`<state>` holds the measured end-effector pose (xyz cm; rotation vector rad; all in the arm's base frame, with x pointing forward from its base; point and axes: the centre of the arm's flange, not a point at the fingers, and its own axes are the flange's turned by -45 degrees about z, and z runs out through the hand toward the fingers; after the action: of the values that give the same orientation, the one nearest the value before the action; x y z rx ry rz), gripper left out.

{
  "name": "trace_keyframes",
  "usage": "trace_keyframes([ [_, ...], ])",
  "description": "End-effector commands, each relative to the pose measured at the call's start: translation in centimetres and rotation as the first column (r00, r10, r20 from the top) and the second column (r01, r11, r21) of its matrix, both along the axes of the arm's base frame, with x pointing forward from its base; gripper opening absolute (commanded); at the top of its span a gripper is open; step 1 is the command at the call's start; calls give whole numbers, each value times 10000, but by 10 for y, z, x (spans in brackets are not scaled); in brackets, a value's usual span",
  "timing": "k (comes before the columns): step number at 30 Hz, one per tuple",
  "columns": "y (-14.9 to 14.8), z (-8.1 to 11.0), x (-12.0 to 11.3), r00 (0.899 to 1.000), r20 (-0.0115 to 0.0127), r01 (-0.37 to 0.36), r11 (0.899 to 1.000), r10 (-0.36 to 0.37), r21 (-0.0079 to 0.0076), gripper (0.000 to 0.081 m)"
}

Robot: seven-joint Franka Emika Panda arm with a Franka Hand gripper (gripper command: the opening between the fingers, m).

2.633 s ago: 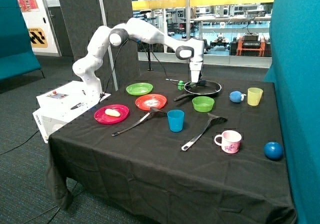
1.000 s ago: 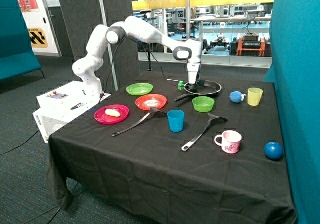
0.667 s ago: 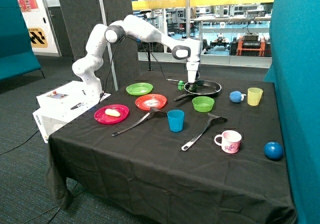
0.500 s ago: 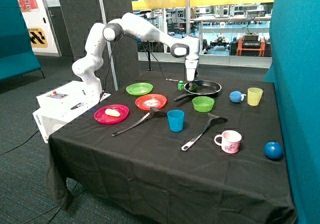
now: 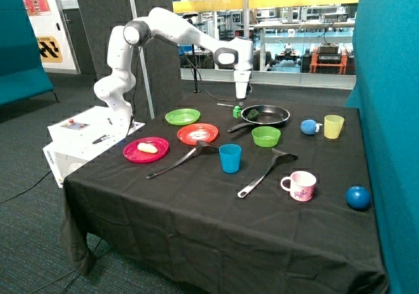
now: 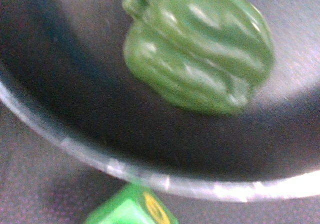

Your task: Cook the vegetables

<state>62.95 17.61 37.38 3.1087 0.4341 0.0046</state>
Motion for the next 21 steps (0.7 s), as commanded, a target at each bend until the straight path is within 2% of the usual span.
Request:
trace_keyframes([
  [1, -33, 34, -34, 9998, -33, 207, 9998, -207, 23, 596],
  [13, -84, 54, -82, 9972, -33, 749, 9972, -749, 23, 598],
  [15, -97, 59, -95, 9967, -33, 812, 9967, -812, 23, 589],
  [21, -116, 64, -115, 9974, -33, 719, 9974, -719, 23, 532],
])
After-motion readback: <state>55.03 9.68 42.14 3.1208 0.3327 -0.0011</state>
